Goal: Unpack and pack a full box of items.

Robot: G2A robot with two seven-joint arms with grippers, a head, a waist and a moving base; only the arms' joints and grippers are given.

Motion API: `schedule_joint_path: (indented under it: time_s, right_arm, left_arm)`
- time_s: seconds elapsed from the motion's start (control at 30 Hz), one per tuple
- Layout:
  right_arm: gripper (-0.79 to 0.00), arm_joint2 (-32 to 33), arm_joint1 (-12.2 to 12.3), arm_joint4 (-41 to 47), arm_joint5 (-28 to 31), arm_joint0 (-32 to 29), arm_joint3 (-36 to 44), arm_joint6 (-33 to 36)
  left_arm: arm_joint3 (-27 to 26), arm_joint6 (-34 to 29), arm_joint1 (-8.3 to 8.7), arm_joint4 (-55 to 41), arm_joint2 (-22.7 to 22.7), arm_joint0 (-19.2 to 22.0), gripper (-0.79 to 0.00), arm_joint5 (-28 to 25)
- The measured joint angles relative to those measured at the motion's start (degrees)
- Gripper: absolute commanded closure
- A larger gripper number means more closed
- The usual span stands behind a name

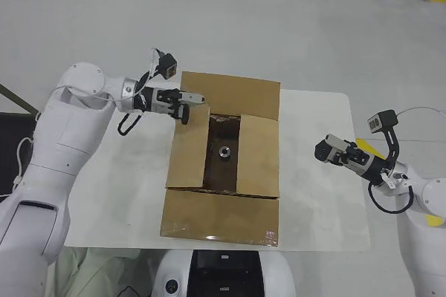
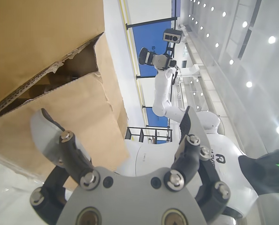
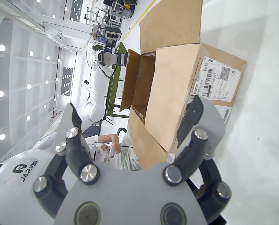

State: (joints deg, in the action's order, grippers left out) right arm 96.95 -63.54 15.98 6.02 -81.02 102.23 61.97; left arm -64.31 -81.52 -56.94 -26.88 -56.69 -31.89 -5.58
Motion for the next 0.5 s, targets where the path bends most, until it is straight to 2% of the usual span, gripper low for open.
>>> schedule_joint_path:
  time_s: [0.23, 0.5]
  right_arm:
    - [-0.785, 0.00, 0.00, 0.00, 0.00, 0.00, 0.00, 0.00]
    - [-0.785, 0.00, 0.00, 0.00, 0.00, 0.00, 0.00, 0.00]
  left_arm:
    - [0.08, 3.01, -0.75, 3.90, 2.39, 0.70, -0.785, -2.04]
    - [-2.66, 5.84, -0.45, 10.38, 2.84, -0.31, -0.785, -4.22]
